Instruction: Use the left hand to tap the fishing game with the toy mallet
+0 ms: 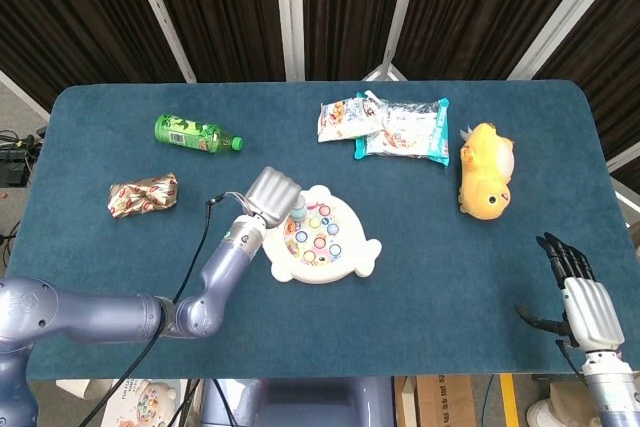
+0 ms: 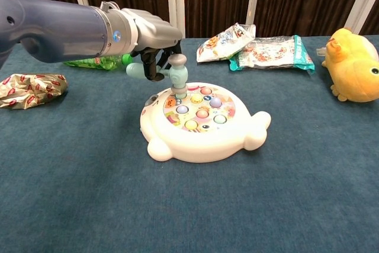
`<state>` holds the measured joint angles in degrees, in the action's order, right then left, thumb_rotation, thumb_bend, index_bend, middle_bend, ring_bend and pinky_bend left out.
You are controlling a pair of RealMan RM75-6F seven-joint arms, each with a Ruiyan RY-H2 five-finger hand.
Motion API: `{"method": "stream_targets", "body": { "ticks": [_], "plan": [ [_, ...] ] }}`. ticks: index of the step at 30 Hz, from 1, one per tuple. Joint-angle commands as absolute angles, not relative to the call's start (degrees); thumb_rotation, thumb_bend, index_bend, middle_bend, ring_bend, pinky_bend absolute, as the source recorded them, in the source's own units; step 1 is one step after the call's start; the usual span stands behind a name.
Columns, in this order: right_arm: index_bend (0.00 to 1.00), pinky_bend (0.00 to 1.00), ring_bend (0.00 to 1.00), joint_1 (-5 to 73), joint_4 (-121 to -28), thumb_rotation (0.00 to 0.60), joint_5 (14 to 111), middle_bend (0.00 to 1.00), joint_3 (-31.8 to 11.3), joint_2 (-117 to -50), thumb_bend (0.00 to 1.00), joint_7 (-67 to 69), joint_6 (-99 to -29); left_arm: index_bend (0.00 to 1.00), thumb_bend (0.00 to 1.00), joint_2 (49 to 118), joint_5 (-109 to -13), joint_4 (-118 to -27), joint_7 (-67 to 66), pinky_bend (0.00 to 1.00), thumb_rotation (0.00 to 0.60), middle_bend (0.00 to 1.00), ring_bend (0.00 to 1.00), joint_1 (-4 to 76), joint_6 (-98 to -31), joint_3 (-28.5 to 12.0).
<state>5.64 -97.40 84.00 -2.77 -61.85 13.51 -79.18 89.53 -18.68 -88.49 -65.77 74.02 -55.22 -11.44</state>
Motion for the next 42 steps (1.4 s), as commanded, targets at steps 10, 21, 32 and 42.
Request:
{"method": "stream_targets", "body": {
  "ticks": [10, 21, 32, 42],
  "plan": [
    [0.0, 0.0, 0.0, 5.61, -97.31, 0.6, 83.86, 0.0, -2.88, -61.81, 0.23, 13.75, -79.19, 0.67, 0.67, 91.04, -16.62, -86.17, -65.86, 0.65, 0.6, 0.56, 0.5, 76.16, -55.15, -9.43],
    [0.0, 0.0, 0.0, 5.52, -97.4, 0.6, 83.96, 0.0, -2.87, -61.68, 0.23, 13.93, -79.31, 0.67, 0.67, 90.23, -16.34, -87.12, -64.51, 0.65, 0.6, 0.56, 0.5, 76.88, -55.93, -9.09],
    [0.0, 0.0, 0.0, 5.52, -97.52, 0.6, 84.11, 0.0, -2.82, -61.69, 0.22, 14.0, -79.28, 0.67, 0.67, 88.81, -16.71, -89.75, -64.03, 0.65, 0.6, 0.56, 0.5, 78.51, -56.93, -10.14],
    [0.0, 0.0, 0.0, 5.49, -97.47, 0.6, 83.9, 0.0, -2.88, -61.59, 0.23, 14.3, -79.19, 0.67, 0.67, 90.79, -15.9, -88.75, -64.65, 0.65, 0.6, 0.56, 0.5, 80.14, -56.62, -9.42]
  ]
}}
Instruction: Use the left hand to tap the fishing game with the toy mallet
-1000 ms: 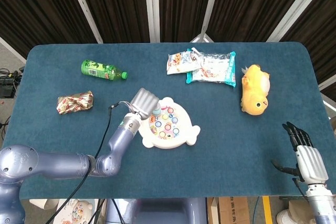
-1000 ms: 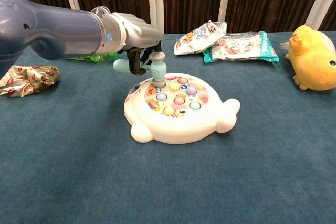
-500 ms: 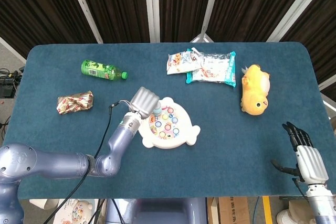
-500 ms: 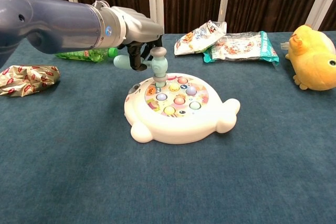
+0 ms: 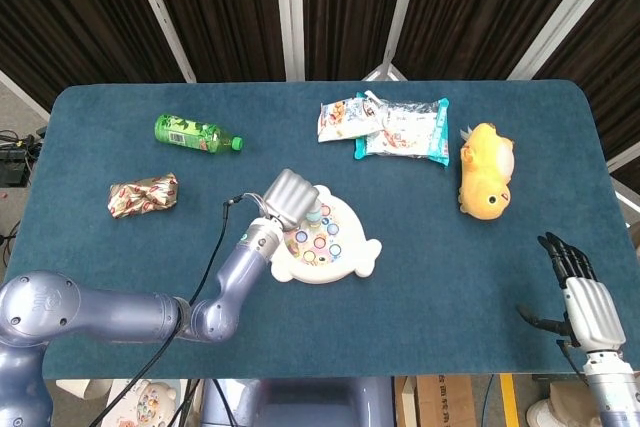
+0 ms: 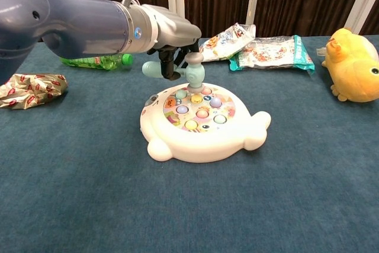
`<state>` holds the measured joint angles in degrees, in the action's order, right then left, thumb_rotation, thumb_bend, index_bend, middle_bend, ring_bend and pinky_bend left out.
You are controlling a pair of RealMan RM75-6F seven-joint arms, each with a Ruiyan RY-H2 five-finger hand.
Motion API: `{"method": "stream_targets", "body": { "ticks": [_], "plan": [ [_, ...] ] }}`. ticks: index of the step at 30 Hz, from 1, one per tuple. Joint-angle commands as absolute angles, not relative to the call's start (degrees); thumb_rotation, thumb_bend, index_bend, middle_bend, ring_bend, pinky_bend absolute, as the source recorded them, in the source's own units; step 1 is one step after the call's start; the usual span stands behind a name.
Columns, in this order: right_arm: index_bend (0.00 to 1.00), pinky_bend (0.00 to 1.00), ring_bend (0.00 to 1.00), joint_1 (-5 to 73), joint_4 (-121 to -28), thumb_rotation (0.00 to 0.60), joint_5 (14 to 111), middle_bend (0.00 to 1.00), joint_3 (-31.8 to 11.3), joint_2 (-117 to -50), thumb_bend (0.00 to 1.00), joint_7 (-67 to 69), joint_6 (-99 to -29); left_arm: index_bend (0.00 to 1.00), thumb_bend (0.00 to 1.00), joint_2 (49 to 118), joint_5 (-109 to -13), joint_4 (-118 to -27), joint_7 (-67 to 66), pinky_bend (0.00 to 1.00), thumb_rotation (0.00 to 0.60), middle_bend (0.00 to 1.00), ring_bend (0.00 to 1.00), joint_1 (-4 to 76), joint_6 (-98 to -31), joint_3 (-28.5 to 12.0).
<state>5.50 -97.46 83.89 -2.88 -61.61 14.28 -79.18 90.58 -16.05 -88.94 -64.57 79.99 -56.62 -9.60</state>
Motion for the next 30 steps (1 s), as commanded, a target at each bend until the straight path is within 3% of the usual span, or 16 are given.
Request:
{"method": "stream_targets", "body": {
  "ticks": [1, 30],
  "plan": [
    [0.0, 0.0, 0.0, 5.48, -97.45, 0.6, 83.86, 0.0, -2.89, -61.57, 0.23, 14.34, -79.19, 0.67, 0.67, 90.95, -15.77, -88.63, -64.69, 0.65, 0.6, 0.56, 0.5, 80.25, -56.57, -9.26],
    [0.0, 0.0, 0.0, 5.53, -98.0, 0.6, 83.61, 0.0, -2.84, -61.34, 0.23, 14.88, -78.67, 0.67, 0.67, 92.9, -14.03, -86.58, -65.09, 0.65, 0.6, 0.56, 0.5, 81.73, -56.41, -7.19]
  ]
}}
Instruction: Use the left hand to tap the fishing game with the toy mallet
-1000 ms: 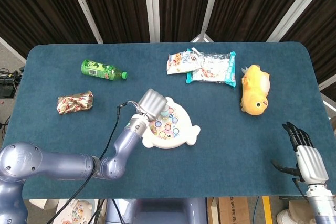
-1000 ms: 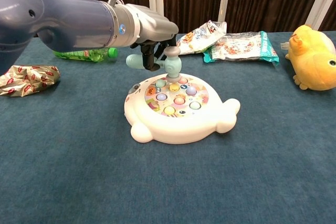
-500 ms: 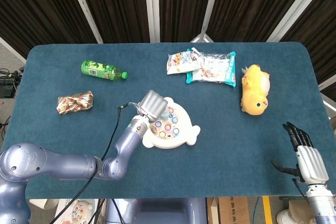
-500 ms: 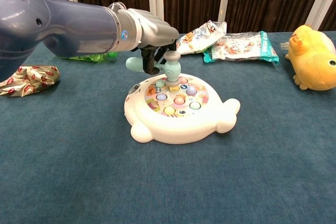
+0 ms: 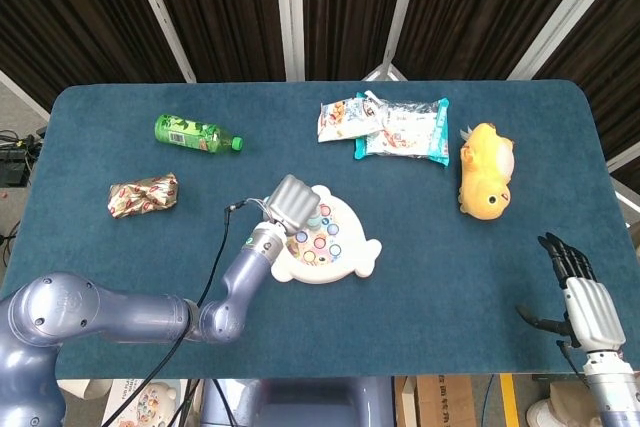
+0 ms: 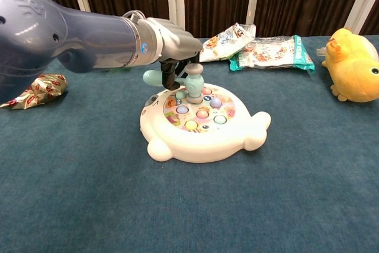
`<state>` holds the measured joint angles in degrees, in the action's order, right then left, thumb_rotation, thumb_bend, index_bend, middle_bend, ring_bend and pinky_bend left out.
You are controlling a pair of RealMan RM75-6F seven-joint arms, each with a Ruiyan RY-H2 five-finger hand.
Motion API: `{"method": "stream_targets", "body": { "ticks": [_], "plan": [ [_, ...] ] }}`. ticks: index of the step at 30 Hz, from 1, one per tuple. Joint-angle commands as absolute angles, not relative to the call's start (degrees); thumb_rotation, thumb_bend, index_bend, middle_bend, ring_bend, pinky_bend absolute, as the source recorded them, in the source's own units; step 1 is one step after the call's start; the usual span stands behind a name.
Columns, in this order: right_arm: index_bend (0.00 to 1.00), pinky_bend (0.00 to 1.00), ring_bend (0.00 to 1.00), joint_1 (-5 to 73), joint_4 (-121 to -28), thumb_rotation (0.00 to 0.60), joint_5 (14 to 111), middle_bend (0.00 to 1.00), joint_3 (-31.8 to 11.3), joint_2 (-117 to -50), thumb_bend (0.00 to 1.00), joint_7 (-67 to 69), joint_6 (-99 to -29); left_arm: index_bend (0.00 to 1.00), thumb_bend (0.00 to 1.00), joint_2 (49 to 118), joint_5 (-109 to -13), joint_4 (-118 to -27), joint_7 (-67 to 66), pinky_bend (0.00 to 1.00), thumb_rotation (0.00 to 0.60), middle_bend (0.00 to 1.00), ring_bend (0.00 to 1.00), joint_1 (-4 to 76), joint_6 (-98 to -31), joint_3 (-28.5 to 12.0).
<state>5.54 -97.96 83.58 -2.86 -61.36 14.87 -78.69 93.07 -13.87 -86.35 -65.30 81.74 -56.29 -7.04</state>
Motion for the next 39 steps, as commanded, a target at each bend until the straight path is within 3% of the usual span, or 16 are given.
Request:
{"method": "stream_targets", "body": {
  "ticks": [1, 10, 16, 26, 34, 39],
  "plan": [
    [0.0, 0.0, 0.0, 5.52, -98.03, 0.6, 83.62, 0.0, -2.83, -61.33, 0.23, 14.89, -78.67, 0.67, 0.67, 92.75, -14.15, -86.76, -65.01, 0.65, 0.6, 0.56, 0.5, 81.73, -56.52, -7.26],
    [0.0, 0.0, 0.0, 5.46, -97.8, 0.6, 83.73, 0.0, -2.83, -61.41, 0.23, 14.63, -78.86, 0.67, 0.67, 88.24, -16.56, -92.62, -62.36, 0.65, 0.6, 0.56, 0.5, 80.39, -58.97, -8.32],
    [0.0, 0.0, 0.0, 5.34, -97.58, 0.6, 84.01, 0.0, -2.83, -61.66, 0.23, 13.89, -79.36, 0.67, 0.67, 82.2, -20.13, -99.73, -58.98, 0.65, 0.6, 0.56, 0.49, 76.87, -61.4, -6.97],
    [0.0, 0.0, 0.0, 5.27, -97.31, 0.6, 84.34, 0.0, -2.9, -62.35, 0.22, 12.28, -80.01, 0.67, 0.67, 77.8, -31.85, -108.81, -51.88, 0.65, 0.6, 0.56, 0.5, 64.99, -74.18, 0.96],
    [0.0, 0.0, 0.0, 5.0, -97.68, 0.6, 85.59, 0.0, -2.34, -62.42, 0.23, 11.85, -80.64, 0.66, 0.67, 77.58, -38.71, -108.98, -48.91, 0.65, 0.6, 0.56, 0.5, 57.11, -76.42, 7.88],
    [0.0, 0.0, 0.0, 4.82, -97.68, 0.6, 85.63, 0.0, -2.27, -62.41, 0.23, 11.83, -80.9, 0.65, 0.67, 78.76, -41.75, -107.62, -47.89, 0.65, 0.6, 0.55, 0.49, 53.94, -76.87, 9.94]
  ]
}}
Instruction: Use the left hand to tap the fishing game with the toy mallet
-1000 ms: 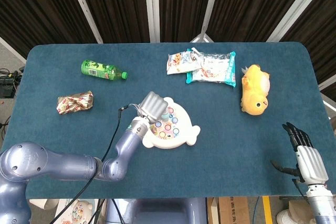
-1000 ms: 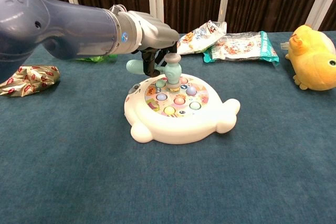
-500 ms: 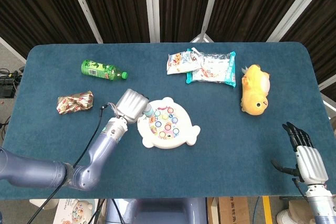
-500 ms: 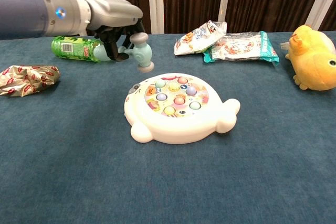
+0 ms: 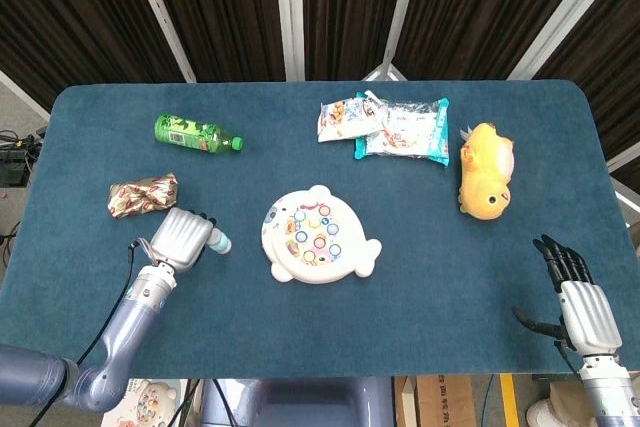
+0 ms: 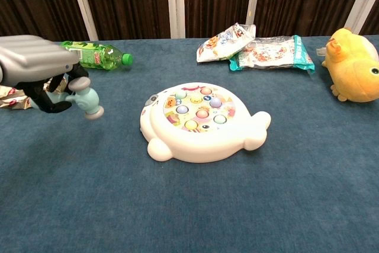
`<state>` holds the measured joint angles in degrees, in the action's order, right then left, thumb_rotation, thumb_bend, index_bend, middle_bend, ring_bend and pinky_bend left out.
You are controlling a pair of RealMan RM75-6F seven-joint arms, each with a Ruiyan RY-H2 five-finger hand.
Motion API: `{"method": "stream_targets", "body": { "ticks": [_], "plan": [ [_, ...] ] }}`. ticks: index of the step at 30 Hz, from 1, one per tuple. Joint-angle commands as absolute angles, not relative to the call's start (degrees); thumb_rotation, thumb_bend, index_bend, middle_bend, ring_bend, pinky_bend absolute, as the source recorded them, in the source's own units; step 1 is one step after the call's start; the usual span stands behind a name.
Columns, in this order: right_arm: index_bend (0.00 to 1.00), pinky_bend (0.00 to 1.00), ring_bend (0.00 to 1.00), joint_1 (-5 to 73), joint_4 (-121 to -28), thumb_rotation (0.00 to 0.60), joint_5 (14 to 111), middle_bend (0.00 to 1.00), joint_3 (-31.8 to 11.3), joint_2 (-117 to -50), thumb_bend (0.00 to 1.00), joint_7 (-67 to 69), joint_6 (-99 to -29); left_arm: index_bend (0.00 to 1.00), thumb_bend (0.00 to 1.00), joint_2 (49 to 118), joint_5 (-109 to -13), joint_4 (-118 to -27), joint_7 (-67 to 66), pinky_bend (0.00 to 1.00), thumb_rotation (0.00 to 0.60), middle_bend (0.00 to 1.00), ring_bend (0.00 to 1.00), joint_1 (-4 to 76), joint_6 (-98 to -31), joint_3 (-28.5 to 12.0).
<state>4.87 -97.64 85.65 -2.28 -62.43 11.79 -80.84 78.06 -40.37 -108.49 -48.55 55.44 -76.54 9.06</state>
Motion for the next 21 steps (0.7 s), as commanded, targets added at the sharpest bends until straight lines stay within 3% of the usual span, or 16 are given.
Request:
{"method": "stream_targets", "body": {
  "ticks": [1, 21],
  "plan": [
    [0.0, 0.0, 0.0, 4.78, -97.71, 0.6, 85.62, 0.0, -2.28, -62.37, 0.22, 11.9, -80.98, 0.65, 0.67, 79.03, -42.26, -107.17, -47.78, 0.65, 0.6, 0.55, 0.49, 53.33, -76.76, 10.2],
    [0.0, 0.0, 0.0, 4.69, -97.78, 0.6, 86.21, 0.0, -1.95, -62.08, 0.23, 12.75, -81.03, 0.63, 0.64, 87.69, -41.2, -97.16, -50.22, 0.65, 0.6, 0.54, 0.49, 46.94, -75.57, 6.2]
  ]
}}
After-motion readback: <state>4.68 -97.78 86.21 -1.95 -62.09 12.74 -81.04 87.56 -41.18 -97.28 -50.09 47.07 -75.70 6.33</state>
